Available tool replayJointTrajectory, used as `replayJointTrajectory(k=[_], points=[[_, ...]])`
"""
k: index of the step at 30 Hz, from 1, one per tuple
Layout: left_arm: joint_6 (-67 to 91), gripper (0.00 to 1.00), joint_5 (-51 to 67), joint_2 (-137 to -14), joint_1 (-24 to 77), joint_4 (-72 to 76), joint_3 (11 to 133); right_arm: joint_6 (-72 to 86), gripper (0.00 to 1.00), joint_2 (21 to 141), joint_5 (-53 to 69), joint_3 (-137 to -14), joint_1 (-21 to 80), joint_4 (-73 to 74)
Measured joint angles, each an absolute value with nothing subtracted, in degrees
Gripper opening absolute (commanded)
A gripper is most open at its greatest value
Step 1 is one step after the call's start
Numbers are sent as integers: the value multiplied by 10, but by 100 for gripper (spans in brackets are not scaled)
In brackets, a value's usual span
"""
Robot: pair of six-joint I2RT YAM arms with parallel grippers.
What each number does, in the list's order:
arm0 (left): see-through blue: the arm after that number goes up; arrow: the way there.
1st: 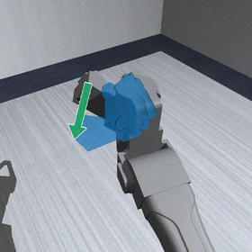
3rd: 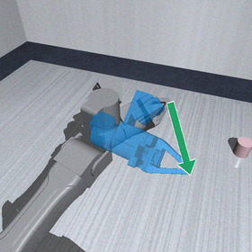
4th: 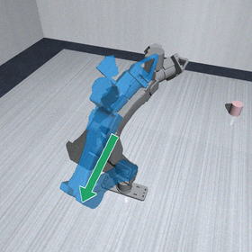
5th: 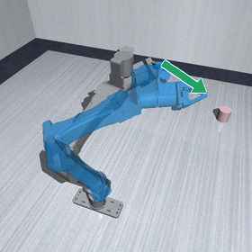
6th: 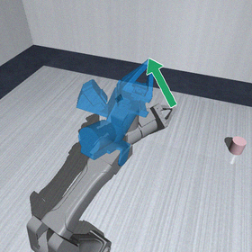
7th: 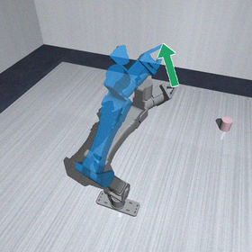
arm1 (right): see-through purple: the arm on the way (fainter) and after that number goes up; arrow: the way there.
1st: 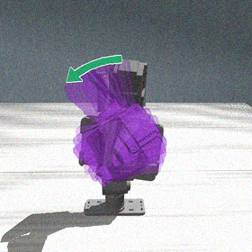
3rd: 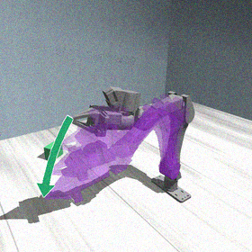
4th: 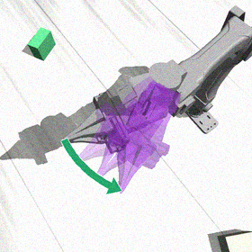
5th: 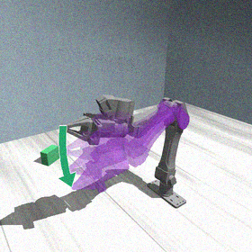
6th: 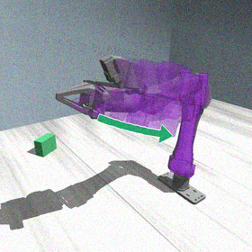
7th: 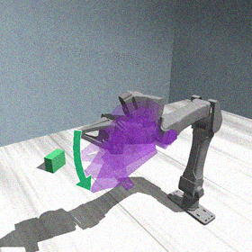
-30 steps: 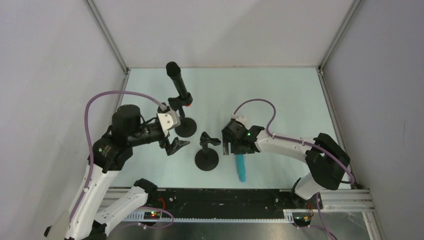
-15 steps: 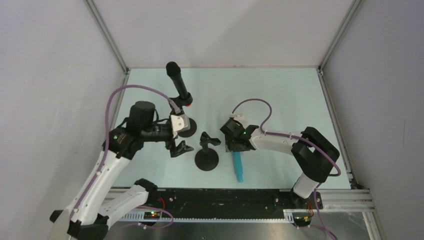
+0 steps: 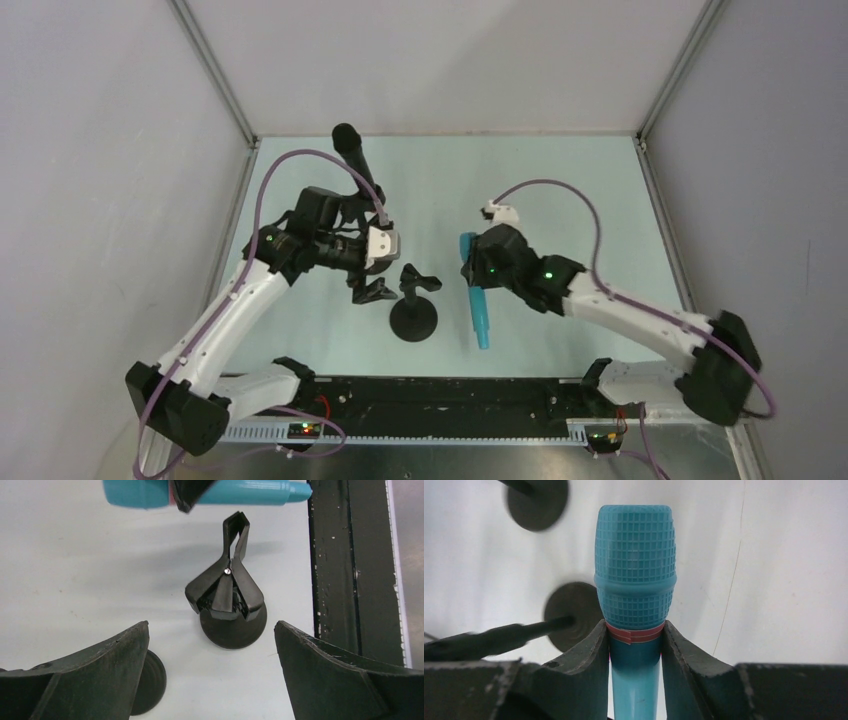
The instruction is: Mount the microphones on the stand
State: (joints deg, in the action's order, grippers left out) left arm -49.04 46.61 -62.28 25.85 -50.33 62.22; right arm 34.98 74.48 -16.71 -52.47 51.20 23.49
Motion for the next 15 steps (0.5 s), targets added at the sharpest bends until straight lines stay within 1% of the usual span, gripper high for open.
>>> replayJointTrajectory(k=[3, 7, 12, 15], points=[[-507, 100, 470, -641, 263, -503, 640, 325, 0, 654, -173, -525, 509, 228], [-523, 100, 472, -659, 271, -501, 661, 274, 0, 580, -180, -515, 507, 193], [-540, 100, 472, -659, 292, -503, 661, 212, 0, 525, -170, -494, 506, 135], [-546, 100, 472, -660, 305, -503, 661, 172, 0, 494, -149, -469, 506, 69]])
